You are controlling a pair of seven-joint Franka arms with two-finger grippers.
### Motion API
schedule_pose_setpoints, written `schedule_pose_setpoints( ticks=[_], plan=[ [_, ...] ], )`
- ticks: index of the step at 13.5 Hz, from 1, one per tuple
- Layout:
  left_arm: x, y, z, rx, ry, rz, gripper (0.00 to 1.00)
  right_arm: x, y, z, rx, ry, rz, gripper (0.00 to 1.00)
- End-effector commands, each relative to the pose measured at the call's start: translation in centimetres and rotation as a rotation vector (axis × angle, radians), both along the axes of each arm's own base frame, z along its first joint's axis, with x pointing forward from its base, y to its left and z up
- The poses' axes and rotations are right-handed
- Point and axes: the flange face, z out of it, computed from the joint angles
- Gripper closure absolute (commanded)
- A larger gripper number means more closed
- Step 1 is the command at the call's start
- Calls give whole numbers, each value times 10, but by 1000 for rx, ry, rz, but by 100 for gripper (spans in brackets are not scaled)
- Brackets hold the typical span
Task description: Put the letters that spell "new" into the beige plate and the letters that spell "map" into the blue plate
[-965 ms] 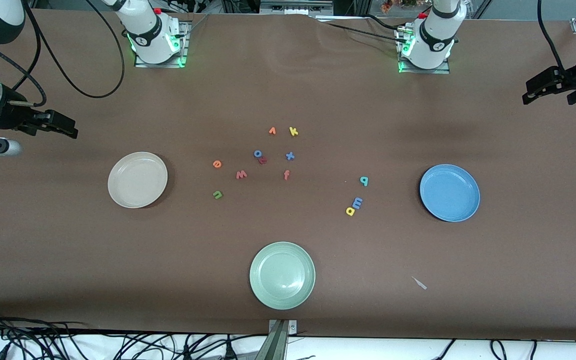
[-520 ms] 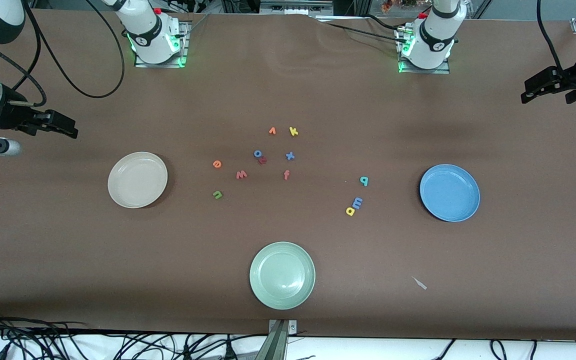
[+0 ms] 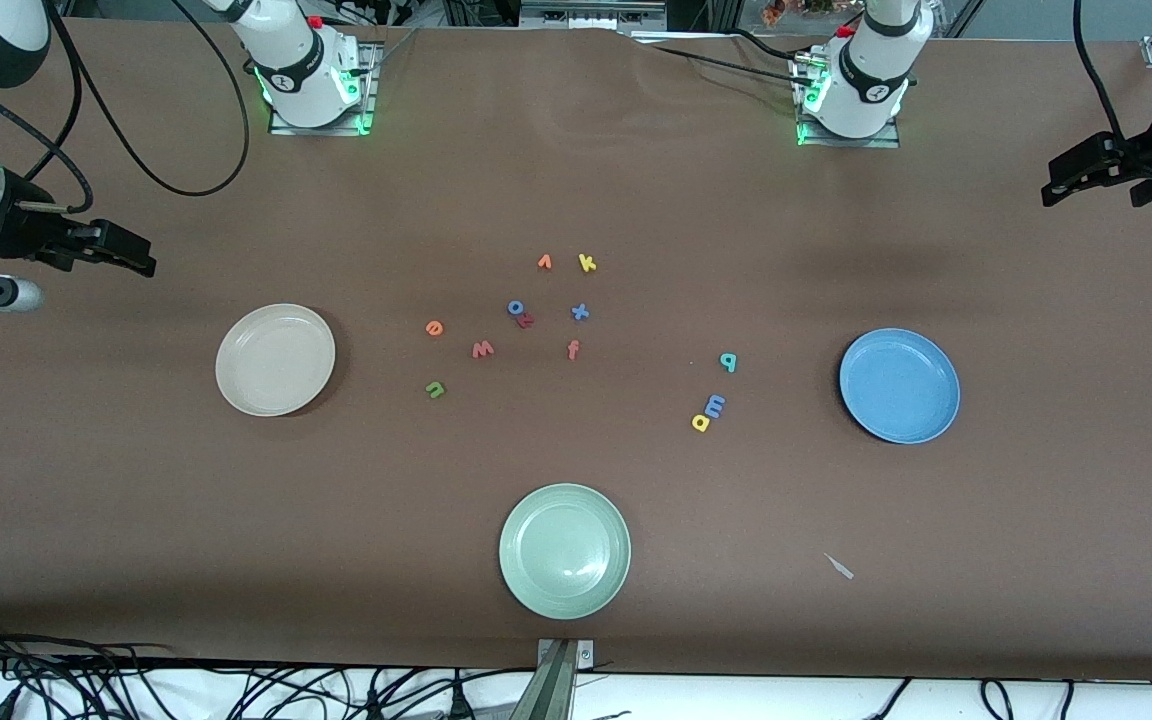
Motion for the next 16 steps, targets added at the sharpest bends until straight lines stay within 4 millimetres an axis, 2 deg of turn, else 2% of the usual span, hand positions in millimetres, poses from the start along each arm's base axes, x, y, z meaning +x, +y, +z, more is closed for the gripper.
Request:
schedule_pose_setpoints(
  ticks=[1, 8, 16],
  plan=[
    [2, -2, 6, -16, 7, -5, 0, -2, 1, 4, 0, 2, 7, 0],
    [2, -2, 6, -16, 9, -7, 0, -2, 2, 4, 0, 2, 8, 0],
    [9, -5, -9, -9, 47, -11, 0, -2, 2, 4, 0, 2, 8, 0]
  ],
)
